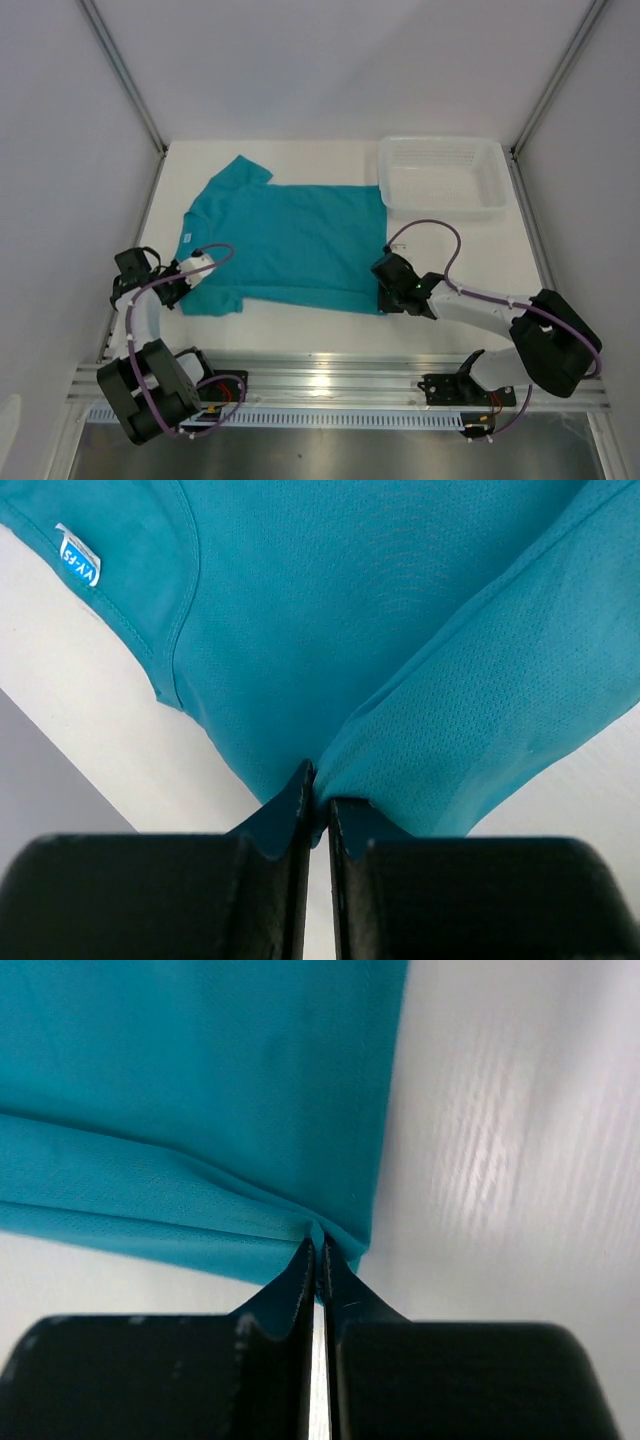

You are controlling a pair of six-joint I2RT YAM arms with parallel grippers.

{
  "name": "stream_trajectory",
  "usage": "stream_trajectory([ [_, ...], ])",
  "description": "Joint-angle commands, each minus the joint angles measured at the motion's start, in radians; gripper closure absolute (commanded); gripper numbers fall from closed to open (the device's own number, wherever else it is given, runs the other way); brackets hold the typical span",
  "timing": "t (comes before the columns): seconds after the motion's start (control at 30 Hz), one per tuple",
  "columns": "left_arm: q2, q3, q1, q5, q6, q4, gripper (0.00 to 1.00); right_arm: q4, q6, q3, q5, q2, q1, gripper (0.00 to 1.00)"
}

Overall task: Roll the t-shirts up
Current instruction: Flatten the tshirt

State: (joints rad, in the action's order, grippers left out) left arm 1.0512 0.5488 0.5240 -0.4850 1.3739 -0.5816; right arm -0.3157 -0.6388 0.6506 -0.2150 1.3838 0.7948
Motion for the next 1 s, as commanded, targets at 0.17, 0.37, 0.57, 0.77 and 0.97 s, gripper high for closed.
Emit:
stream_trajectory([
  [0.17, -0.102, -0.098, 0.027, -0.073, 0.14, -0.031, 0.81, 0.059, -0.177, -0.15, -0.015, -0.137, 0.067, 0.97],
  [0.37, -0.134, -0.083, 0.045, -0.055, 0.113, -0.079, 0.47, -0.132, -0.349, -0.143, -0.11, -0.251, 0.188, 0.48],
  [0.57, -0.18, 0.11, 0.094, -0.125, 0.117, -0.351, 0.28, -0.362, -0.443, -0.085, -0.207, -0.456, 0.247, 0.43],
  [0.77, -0.181, 0.242, 0.096, -0.144, -0.019, -0.502, 0.27, -0.3, -0.224, 0.076, -0.188, -0.448, 0.157, 0.52],
  [0.97, -0.073, 0.295, -0.078, 0.027, -0.542, -0.028, 0.35, 0.062, 0.126, 0.214, -0.002, -0.159, -0.13, 1.0],
])
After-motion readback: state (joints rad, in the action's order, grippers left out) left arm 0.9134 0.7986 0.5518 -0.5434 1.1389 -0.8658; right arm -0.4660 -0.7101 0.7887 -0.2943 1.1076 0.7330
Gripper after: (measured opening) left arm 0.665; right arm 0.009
